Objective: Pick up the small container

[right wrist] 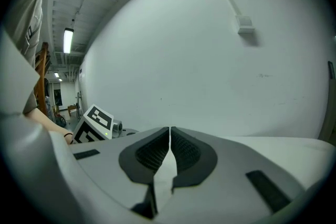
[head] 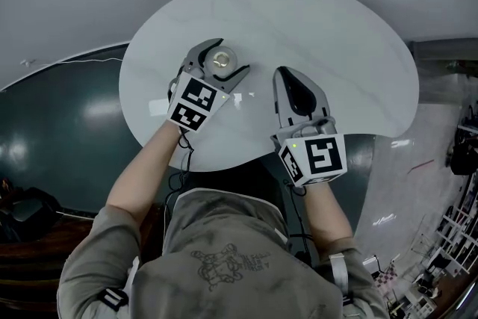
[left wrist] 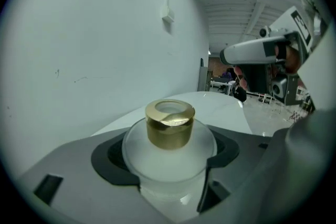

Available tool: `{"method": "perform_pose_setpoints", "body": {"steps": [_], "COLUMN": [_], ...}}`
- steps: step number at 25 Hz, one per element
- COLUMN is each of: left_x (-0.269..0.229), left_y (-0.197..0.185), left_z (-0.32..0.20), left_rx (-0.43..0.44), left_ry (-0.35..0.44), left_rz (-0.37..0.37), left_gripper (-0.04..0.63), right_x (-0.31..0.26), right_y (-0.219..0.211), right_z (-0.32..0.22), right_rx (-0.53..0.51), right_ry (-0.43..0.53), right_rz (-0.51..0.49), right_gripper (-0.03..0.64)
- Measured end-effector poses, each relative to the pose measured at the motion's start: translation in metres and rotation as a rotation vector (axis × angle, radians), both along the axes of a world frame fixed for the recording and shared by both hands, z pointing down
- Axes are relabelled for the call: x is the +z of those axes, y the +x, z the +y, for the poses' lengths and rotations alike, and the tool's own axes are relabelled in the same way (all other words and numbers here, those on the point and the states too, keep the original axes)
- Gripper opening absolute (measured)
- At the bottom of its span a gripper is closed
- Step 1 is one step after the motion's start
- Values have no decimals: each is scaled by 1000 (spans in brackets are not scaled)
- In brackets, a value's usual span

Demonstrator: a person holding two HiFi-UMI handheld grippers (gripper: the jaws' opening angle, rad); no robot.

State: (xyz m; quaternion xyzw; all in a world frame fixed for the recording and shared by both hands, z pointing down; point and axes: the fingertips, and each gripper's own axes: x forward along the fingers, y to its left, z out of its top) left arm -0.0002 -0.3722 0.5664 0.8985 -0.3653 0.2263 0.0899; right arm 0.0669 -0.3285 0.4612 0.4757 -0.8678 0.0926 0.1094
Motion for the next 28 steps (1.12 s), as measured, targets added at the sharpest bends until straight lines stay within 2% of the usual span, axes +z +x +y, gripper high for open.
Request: {"method": "perform_pose_setpoints", "body": {"steps": [10,14,19,28], "left_x": [-119,-170,-218,-287], "left_y": [-8,-10,-20,-34], "left_z": [14,17,29,67], "left_rx": [-26,-33,-81,-97], "left_ry": [60,144,198,288], "left_rz": [75,42,27,61], "left_gripper": [344,344,344,344], "right_x": [-84,-119,-160,-219], "right_y": [5,15,23,41], "right_z": [16,22,40,76], "right_rx": [-30,-38,-48,-29], "right_ry": [104,146,199,248], "right_rz": [12,-4,5,5], "right_gripper": [34,34,34,34]}}
